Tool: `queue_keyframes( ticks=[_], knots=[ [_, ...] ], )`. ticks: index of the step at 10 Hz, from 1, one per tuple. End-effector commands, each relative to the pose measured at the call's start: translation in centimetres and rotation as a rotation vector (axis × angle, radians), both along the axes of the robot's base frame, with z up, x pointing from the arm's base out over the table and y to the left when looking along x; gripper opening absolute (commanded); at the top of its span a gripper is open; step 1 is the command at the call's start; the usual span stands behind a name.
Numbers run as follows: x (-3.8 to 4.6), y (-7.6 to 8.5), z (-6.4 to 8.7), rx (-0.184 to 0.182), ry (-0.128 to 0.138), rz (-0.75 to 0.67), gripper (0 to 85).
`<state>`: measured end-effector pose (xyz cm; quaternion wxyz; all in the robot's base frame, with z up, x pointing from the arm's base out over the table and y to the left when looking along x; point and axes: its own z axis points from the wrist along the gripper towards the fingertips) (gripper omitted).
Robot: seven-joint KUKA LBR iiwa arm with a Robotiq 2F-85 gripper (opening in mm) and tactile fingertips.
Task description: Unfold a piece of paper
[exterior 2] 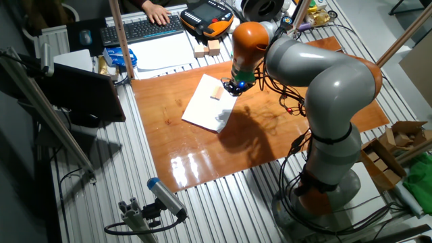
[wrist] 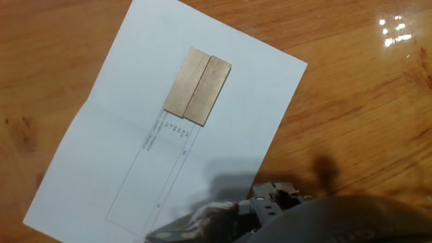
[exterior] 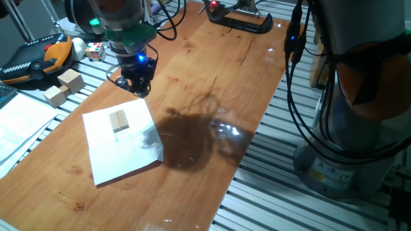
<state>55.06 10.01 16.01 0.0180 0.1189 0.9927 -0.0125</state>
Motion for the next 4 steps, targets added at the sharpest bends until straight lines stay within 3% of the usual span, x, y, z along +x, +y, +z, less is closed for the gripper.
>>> queue_keyframes(
  ticks=[1,4],
  knots=[
    [0.01,-0.02,0.01,0.0,0.0,0.002,2.0],
    [-0.22,0.01,0.11,-0.005,0.002,0.005,2.0]
  ],
)
